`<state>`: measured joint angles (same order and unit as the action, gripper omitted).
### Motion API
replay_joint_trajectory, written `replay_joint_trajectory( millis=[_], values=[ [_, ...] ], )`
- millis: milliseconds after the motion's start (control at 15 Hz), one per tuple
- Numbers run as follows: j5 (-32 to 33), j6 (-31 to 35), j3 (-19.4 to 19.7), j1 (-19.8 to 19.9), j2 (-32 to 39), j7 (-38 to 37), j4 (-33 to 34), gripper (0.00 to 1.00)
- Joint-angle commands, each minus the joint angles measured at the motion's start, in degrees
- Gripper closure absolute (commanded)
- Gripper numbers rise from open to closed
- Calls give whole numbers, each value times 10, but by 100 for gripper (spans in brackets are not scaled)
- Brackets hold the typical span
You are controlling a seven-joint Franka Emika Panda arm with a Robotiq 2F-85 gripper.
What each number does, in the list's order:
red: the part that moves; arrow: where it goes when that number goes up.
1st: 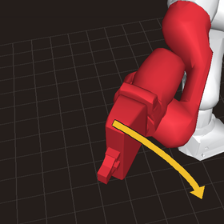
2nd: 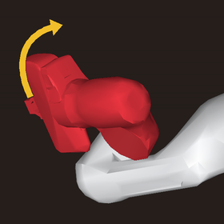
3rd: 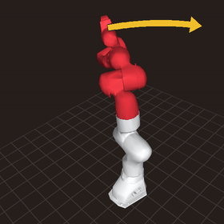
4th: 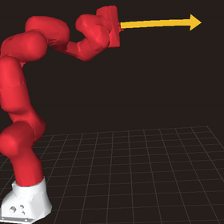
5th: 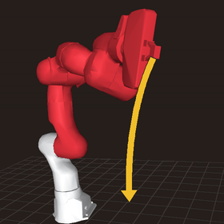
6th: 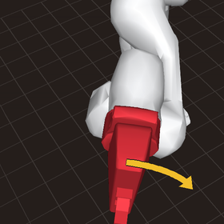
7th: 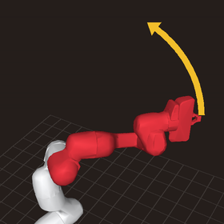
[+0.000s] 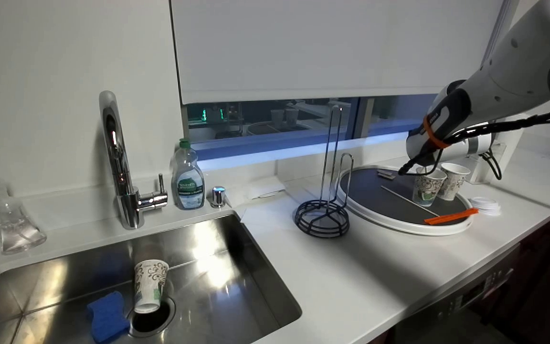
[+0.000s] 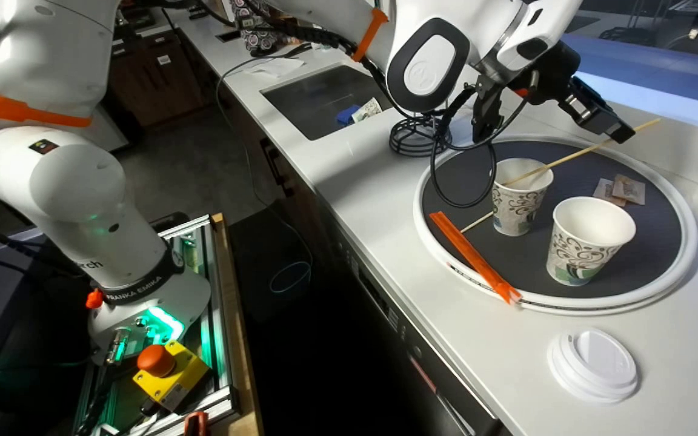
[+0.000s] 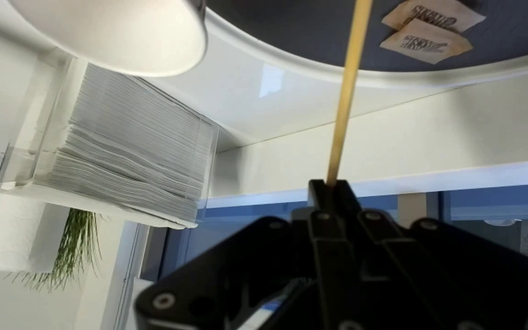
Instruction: Put one wooden stirrer in the coffee cup on the left.
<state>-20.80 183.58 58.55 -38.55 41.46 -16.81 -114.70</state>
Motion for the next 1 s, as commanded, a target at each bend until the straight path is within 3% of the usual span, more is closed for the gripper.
replay_joint_trajectory(
  millis=[0, 400, 933],
  values=[
    [-8, 32, 25, -33, -3, -5, -37, 98],
    [-30, 68, 70, -72, 21, -14, -68, 98],
    [-46, 64, 76, -93, 62, -29, -67, 98]
  ],
)
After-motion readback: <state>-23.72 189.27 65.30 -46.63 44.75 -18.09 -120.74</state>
